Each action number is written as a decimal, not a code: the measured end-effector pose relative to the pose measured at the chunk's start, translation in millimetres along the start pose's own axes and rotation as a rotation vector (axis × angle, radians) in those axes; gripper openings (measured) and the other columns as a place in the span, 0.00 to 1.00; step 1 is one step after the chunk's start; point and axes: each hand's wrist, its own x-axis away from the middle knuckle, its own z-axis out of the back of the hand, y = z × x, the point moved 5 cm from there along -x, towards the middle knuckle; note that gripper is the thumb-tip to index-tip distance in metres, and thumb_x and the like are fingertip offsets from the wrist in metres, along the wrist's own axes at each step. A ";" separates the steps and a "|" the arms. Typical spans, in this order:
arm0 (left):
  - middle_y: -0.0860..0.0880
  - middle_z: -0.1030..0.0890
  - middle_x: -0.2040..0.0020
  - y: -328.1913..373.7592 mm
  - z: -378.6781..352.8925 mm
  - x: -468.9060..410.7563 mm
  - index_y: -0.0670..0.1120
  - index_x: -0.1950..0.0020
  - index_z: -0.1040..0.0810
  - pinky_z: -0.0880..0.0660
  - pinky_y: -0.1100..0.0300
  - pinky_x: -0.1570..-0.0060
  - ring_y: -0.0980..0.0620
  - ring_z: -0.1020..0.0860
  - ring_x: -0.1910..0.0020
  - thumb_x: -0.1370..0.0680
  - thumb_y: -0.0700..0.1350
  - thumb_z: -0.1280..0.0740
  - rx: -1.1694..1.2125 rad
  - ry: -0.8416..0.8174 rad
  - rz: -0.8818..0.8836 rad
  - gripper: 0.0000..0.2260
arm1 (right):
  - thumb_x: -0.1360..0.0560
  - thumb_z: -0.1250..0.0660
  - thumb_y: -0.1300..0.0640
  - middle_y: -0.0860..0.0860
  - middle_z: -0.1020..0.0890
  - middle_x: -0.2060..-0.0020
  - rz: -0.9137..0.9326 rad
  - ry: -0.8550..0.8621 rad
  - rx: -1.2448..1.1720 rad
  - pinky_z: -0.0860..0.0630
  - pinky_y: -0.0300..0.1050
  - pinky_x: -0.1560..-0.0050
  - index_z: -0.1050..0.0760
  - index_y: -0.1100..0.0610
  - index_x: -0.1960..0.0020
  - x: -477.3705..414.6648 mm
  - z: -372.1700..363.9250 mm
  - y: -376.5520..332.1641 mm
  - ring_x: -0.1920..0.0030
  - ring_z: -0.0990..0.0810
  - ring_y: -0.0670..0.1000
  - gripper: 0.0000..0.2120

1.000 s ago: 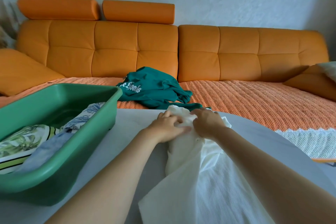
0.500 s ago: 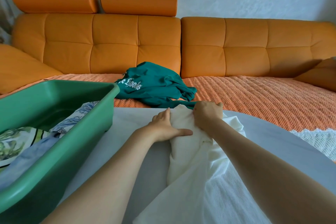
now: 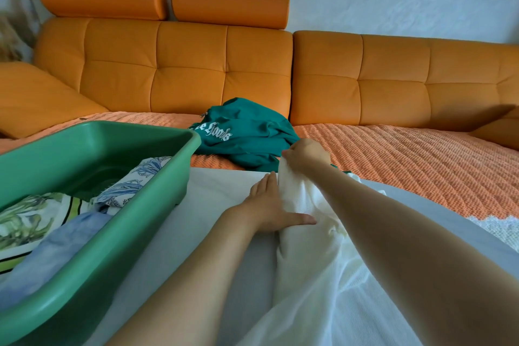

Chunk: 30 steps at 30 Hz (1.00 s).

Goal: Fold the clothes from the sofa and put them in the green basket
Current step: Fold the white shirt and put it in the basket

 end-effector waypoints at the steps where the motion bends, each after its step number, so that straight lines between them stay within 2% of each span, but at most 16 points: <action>1: 0.51 0.62 0.18 -0.4 -1.1 0.2 0.50 0.20 0.67 0.54 0.47 0.23 0.48 0.61 0.20 0.35 0.75 0.31 0.007 -0.010 -0.020 0.61 | 0.25 0.36 0.48 0.50 0.26 0.66 -0.043 0.018 -0.033 0.32 0.46 0.57 0.29 0.55 0.59 -3.9 1.4 4.5 0.62 0.26 0.56 0.11; 3: 0.52 0.60 0.19 2.3 0.9 1.4 0.57 0.19 0.62 0.51 0.44 0.23 0.48 0.59 0.20 0.32 0.72 0.31 0.001 -0.002 -0.084 0.54 | 0.23 0.35 0.46 0.50 0.23 0.64 -0.075 -0.020 0.040 0.28 0.46 0.59 0.27 0.56 0.57 -5.7 -2.6 14.7 0.62 0.23 0.54 0.13; 5: 0.54 0.51 0.21 11.7 8.8 2.3 0.60 0.21 0.49 0.44 0.44 0.25 0.49 0.52 0.22 0.30 0.67 0.28 -0.036 0.067 -0.187 0.44 | 0.22 0.36 0.44 0.51 0.21 0.59 -0.035 -0.037 0.219 0.26 0.48 0.54 0.25 0.55 0.53 -2.4 -7.5 23.0 0.57 0.21 0.54 0.14; 7: 0.53 0.41 0.28 24.0 14.8 3.4 0.58 0.28 0.36 0.38 0.46 0.28 0.50 0.44 0.26 0.28 0.62 0.28 -0.075 0.129 -0.272 0.32 | 0.22 0.36 0.45 0.52 0.21 0.49 0.067 0.031 0.320 0.26 0.51 0.47 0.23 0.53 0.46 2.3 -4.7 25.5 0.49 0.22 0.56 0.13; 9: 0.54 0.38 0.27 31.7 11.3 3.6 0.56 0.28 0.32 0.37 0.46 0.28 0.51 0.42 0.26 0.24 0.59 0.31 -0.114 0.093 -0.276 0.26 | 0.22 0.34 0.48 0.52 0.24 0.44 0.192 0.128 0.290 0.29 0.53 0.43 0.22 0.49 0.42 11.3 6.2 24.1 0.43 0.25 0.57 0.11; 10: 0.53 0.38 0.24 32.5 6.5 3.2 0.54 0.25 0.33 0.39 0.46 0.27 0.50 0.43 0.24 0.23 0.60 0.35 -0.149 0.041 -0.253 0.27 | 0.22 0.34 0.51 0.52 0.24 0.43 0.251 0.174 0.248 0.29 0.53 0.44 0.21 0.48 0.42 17.8 12.5 23.0 0.43 0.26 0.57 0.10; 12: 0.52 0.44 0.19 29.8 -3.2 4.4 0.51 0.20 0.42 0.43 0.43 0.25 0.48 0.47 0.21 0.24 0.68 0.39 -0.210 -0.073 -0.195 0.37 | 0.21 0.38 0.58 0.51 0.22 0.44 0.344 0.204 0.181 0.26 0.51 0.49 0.19 0.47 0.44 35.8 21.5 21.8 0.46 0.24 0.55 0.12; 14: 0.53 0.48 0.18 26.6 -5.4 7.3 0.51 0.18 0.49 0.45 0.43 0.24 0.49 0.49 0.20 0.27 0.74 0.39 -0.206 -0.126 -0.174 0.46 | 0.19 0.41 0.58 0.51 0.20 0.43 0.379 0.070 0.136 0.24 0.49 0.50 0.18 0.48 0.42 57.9 19.6 23.3 0.45 0.21 0.54 0.14; 16: 0.55 0.50 0.18 23.9 -3.2 11.1 0.53 0.18 0.51 0.46 0.47 0.23 0.51 0.49 0.20 0.29 0.74 0.37 -0.186 -0.134 -0.174 0.48 | 0.17 0.44 0.53 0.50 0.23 0.35 0.380 -0.156 0.134 0.27 0.50 0.39 0.22 0.49 0.35 82.5 7.9 29.3 0.36 0.24 0.55 0.16; 18: 0.57 0.51 0.18 21.1 -1.4 15.6 0.55 0.18 0.53 0.46 0.47 0.23 0.52 0.50 0.20 0.30 0.75 0.36 -0.177 -0.132 -0.158 0.49 | 0.17 0.48 0.49 0.48 0.33 0.25 0.365 -0.313 0.119 0.37 0.54 0.27 0.32 0.47 0.25 104.0 0.4 40.4 0.25 0.35 0.53 0.21; 20: 0.57 0.53 0.18 20.5 -0.6 18.4 0.55 0.18 0.55 0.47 0.47 0.23 0.53 0.52 0.20 0.31 0.75 0.36 -0.188 -0.127 -0.134 0.50 | 0.16 0.50 0.48 0.49 0.46 0.20 0.424 -0.391 0.229 0.46 0.58 0.24 0.40 0.48 0.22 118.2 -0.9 52.1 0.20 0.47 0.53 0.23; 22: 0.56 0.52 0.18 20.7 2.4 18.0 0.53 0.18 0.54 0.45 0.47 0.24 0.51 0.50 0.20 0.31 0.75 0.37 -0.242 -0.091 -0.115 0.50 | 0.16 0.48 0.47 0.52 0.52 0.19 0.574 -0.392 0.482 0.48 0.59 0.23 0.36 0.53 0.25 123.9 -3.8 62.1 0.20 0.54 0.56 0.22; 24: 0.55 0.48 0.18 20.1 8.8 16.1 0.53 0.18 0.49 0.43 0.46 0.25 0.50 0.47 0.20 0.30 0.76 0.39 -0.303 -0.033 -0.107 0.49 | 0.16 0.46 0.45 0.53 0.53 0.19 0.636 -0.355 0.603 0.49 0.59 0.23 0.33 0.53 0.28 122.8 -8.7 68.7 0.20 0.55 0.57 0.21; 27: 0.55 0.41 0.20 12.9 16.7 12.7 0.56 0.19 0.44 0.39 0.46 0.27 0.49 0.41 0.22 0.31 0.77 0.39 -0.318 0.043 -0.092 0.46 | 0.17 0.45 0.44 0.53 0.53 0.19 0.652 -0.314 0.602 0.51 0.59 0.24 0.34 0.54 0.27 109.8 -22.9 66.4 0.20 0.55 0.58 0.22; 30: 0.53 0.38 0.21 -0.6 20.5 10.0 0.57 0.20 0.44 0.36 0.45 0.29 0.47 0.37 0.25 0.32 0.78 0.38 -0.210 0.052 -0.033 0.46 | 0.16 0.45 0.46 0.53 0.51 0.19 0.664 -0.274 0.574 0.52 0.60 0.24 0.37 0.56 0.26 93.6 -34.4 56.6 0.20 0.53 0.59 0.22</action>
